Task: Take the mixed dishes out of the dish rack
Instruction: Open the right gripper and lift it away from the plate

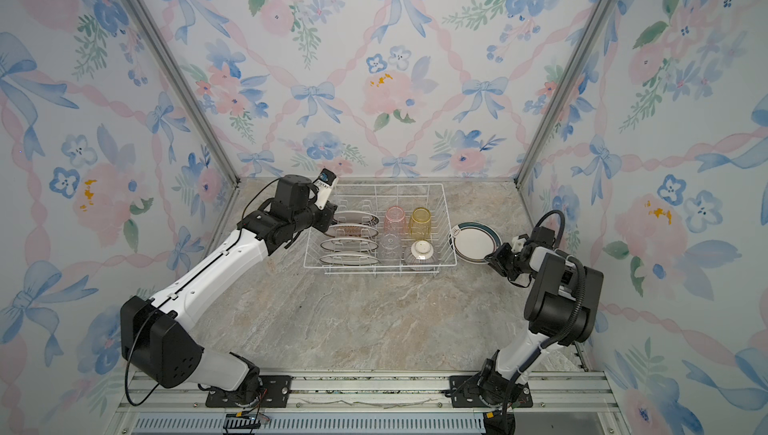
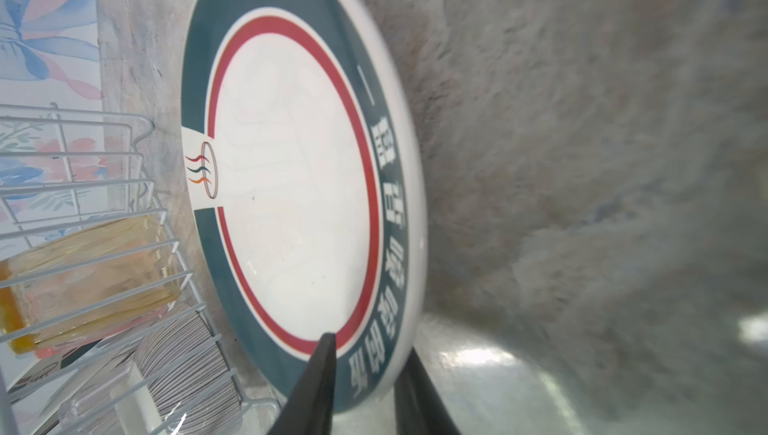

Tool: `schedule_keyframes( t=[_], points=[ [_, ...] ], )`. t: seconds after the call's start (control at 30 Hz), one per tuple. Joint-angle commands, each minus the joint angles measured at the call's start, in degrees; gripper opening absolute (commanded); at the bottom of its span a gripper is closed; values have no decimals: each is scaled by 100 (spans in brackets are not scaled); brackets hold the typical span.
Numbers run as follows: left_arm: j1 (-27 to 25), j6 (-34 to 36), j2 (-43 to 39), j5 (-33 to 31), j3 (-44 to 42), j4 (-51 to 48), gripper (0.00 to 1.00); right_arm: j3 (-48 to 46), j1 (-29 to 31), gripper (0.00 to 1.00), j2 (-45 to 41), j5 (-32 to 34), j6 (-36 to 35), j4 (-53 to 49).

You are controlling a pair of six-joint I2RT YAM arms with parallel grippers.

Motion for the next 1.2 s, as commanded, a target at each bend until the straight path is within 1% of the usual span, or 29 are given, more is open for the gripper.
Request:
schedule_keyframes(
  t=[0.0,0.13,0.2,0.33,0.37,0.4,0.43,0.47,0.5,0.6,0.73,0.83,1.0,1.17],
  points=[
    [-29,-36,126,26,79,-199,23,19,-87,32,-135,313,-206,-345],
    [-45,-25,207,-48,92,-252,22,37,-113,38,-337,533,-322,-595],
    [-70,-9,256,-109,106,-299,22,50,-136,39,-542,668,-403,-752],
    [-101,38,384,-205,170,-399,22,112,-167,40,-1371,1067,-485,-1067],
    [-117,62,425,-226,209,-430,24,162,-153,40,-1604,1140,-515,-1159],
    [-130,88,481,-254,238,-441,29,229,-134,40,-1855,1190,-543,-1256],
    [-141,134,531,-252,275,-471,29,324,-89,41,-2036,1237,-571,-1361],
    [-150,212,593,-196,315,-519,25,434,-24,41,-2232,1298,-622,-1471],
    [-151,286,645,-148,343,-558,23,537,66,41,-2370,1358,-651,-1574],
    [-165,470,826,-198,438,-573,22,832,473,43,-2740,1494,-694,-1804],
    [-161,791,1025,-39,553,-610,20,1038,988,43,-2937,1599,-614,-1814],
    [-165,1009,1195,115,684,-676,20,1135,1225,43,-2975,1615,-542,-1774],
    [-160,1196,1473,113,954,-693,21,1169,1373,43,-3020,1575,-486,-1673],
    [-162,1389,1780,88,1236,-726,21,1166,1387,43,-3090,1557,-511,-1656]
  ],
)
